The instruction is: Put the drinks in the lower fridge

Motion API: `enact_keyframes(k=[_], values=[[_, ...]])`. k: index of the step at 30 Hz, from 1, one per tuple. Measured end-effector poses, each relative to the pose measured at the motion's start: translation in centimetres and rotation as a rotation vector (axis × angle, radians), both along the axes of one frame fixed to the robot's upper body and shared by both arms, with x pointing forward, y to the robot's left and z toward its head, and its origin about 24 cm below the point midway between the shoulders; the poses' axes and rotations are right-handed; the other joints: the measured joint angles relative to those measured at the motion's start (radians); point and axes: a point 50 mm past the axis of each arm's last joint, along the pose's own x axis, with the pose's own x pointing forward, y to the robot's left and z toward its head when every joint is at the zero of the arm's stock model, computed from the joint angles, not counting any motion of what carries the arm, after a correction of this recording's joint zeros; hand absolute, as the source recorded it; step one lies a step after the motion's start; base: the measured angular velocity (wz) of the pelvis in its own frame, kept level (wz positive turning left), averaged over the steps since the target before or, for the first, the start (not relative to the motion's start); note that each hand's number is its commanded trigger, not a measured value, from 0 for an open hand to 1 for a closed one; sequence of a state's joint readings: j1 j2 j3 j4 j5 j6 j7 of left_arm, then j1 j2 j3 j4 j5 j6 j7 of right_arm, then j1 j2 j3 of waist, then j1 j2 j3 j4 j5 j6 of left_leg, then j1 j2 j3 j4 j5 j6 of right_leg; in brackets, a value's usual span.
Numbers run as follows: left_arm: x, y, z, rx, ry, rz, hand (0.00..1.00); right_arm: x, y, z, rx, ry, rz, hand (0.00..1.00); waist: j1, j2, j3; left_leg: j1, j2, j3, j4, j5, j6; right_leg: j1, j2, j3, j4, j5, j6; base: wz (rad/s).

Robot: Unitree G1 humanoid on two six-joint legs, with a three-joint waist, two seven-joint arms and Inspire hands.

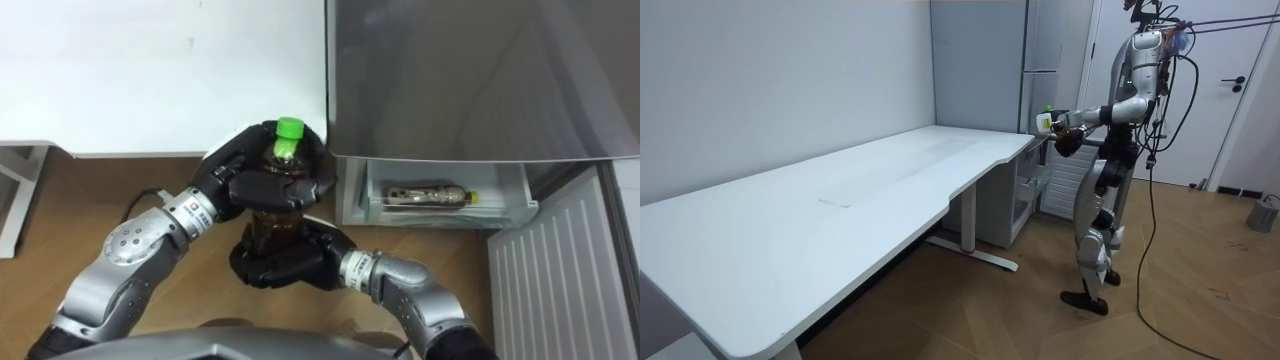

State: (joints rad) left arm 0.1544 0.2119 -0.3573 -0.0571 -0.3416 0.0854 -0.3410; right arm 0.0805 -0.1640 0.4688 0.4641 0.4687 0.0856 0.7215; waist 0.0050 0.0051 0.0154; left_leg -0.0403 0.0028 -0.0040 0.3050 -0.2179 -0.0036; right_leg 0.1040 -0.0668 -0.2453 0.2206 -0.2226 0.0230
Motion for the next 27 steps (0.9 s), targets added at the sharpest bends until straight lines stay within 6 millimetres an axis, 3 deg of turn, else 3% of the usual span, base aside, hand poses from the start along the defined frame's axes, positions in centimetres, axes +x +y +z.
enact_keyframes(k=[13, 27], values=[[0.0, 0.0, 0.0, 0.0, -0.001, 0.002, 0.0, -0.1, -0.6, -0.3, -0.026, 0.014, -0.005, 1.0, -0.002, 0.008, -0.0045, -0.001, 0.0, 0.0, 0.0, 0.0, 0.0, 0.0, 0.0, 0.0, 0.0, 0.0, 0.0, 0.0], [0.3, -0.3, 0.4, -0.02, -0.021, 0.004, 0.0, -0.2, -1.6, -0.8, -0.062, 0.05, -0.035, 1.0, 0.003, 0.005, -0.0021, 0.002, 0.0, 0.0, -0.001, 0.0, 0.0, 0.001, 0.0, 0.0, 0.0, 0.0, 0.0, 0.0]])
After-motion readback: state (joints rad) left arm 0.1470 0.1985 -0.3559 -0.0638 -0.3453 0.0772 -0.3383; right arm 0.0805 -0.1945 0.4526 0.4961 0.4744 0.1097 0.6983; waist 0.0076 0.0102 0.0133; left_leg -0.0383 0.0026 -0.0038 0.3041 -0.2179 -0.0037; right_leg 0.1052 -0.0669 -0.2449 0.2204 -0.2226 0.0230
